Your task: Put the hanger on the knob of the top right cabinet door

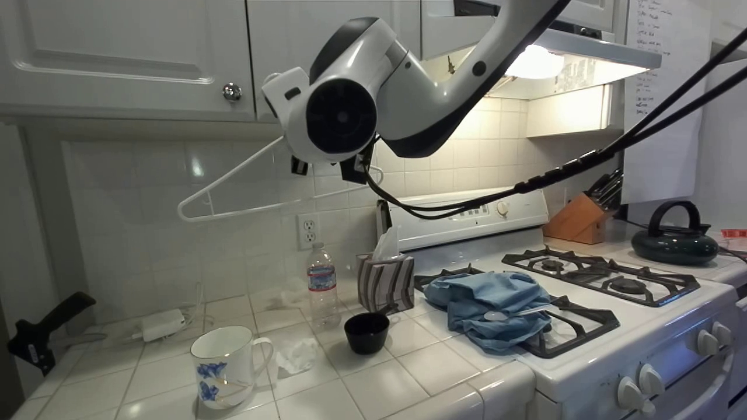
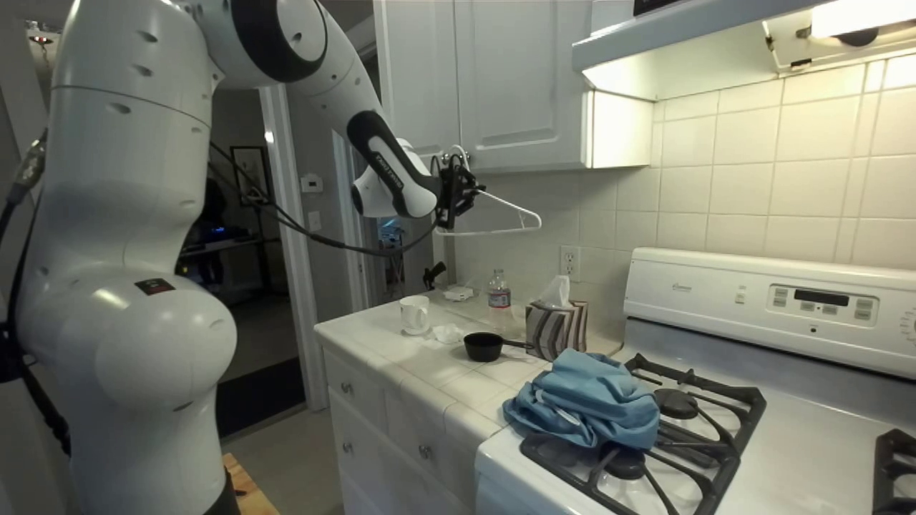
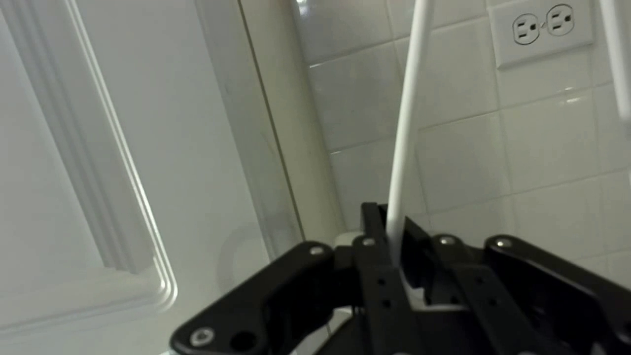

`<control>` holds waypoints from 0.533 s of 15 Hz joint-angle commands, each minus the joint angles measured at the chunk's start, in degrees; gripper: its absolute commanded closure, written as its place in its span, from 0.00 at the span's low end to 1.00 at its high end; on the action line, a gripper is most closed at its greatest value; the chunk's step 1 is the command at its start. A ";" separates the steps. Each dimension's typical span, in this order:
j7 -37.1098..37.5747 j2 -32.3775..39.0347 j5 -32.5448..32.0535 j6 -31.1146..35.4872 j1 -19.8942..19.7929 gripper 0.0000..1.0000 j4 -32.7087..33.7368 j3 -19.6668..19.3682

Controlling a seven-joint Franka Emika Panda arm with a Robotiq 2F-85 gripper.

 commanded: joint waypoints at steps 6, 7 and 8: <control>0.48 -1.43 1.19 -1.23 -0.59 0.98 -1.90 0.39; 0.47 -1.50 1.19 -1.05 -0.64 0.93 -1.88 0.37; 0.47 -1.43 1.19 -1.06 -0.65 0.93 -1.89 0.37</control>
